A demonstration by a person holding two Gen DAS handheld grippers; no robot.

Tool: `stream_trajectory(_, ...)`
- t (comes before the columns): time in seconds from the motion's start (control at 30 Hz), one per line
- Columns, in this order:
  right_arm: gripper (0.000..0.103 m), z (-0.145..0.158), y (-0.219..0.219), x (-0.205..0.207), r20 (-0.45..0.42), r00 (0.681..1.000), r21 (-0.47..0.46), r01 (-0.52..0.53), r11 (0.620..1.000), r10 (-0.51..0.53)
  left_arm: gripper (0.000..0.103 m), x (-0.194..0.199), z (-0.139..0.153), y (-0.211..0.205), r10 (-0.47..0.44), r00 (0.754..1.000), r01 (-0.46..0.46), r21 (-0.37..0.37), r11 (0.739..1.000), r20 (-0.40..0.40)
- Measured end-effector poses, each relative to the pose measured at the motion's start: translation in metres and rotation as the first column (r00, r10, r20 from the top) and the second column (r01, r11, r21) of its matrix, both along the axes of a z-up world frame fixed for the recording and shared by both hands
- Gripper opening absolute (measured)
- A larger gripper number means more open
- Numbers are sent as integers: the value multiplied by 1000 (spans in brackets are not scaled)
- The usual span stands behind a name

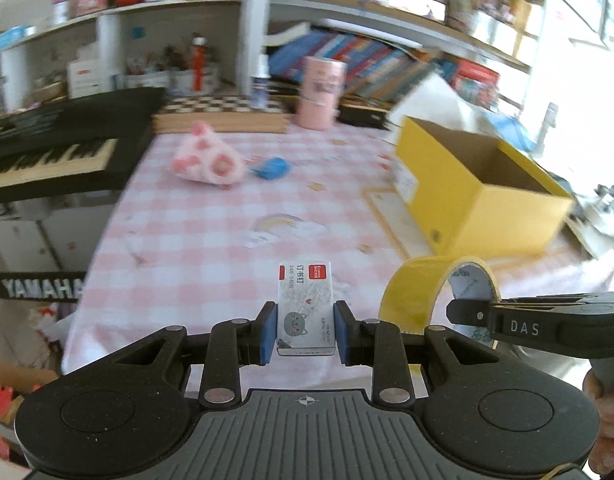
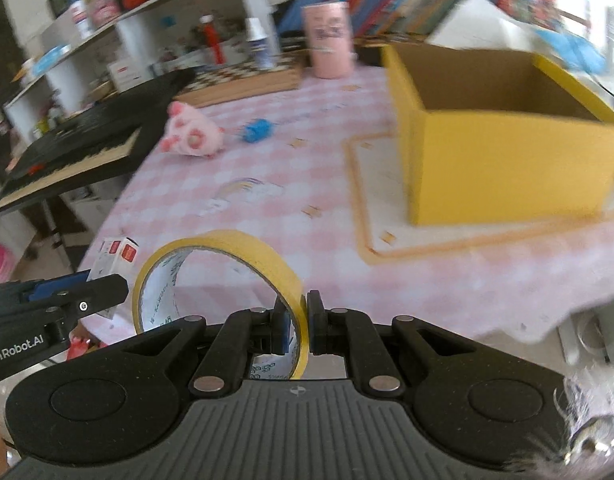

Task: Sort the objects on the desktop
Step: 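Carry the card box and tape roll with both tools over the yellow box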

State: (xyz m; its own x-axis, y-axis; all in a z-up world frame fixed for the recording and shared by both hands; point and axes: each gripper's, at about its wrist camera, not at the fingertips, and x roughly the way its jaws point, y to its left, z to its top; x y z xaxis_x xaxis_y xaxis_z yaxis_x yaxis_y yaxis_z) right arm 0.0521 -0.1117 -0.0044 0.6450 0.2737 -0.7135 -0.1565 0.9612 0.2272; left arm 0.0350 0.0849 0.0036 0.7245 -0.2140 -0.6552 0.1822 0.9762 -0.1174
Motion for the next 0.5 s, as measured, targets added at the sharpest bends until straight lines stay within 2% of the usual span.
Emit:
stream_trajectory(0.2,8,2,-39,-29,-15,987,-4,159,987,-159,28,-6,4,-31,-125,992,125,0,992,12)
stream_trajectory(0.5,8,3,-83,-60,-10,946,-18,325,946,-325,28,-4,1,-79,-291,957,292,-14,956,11)
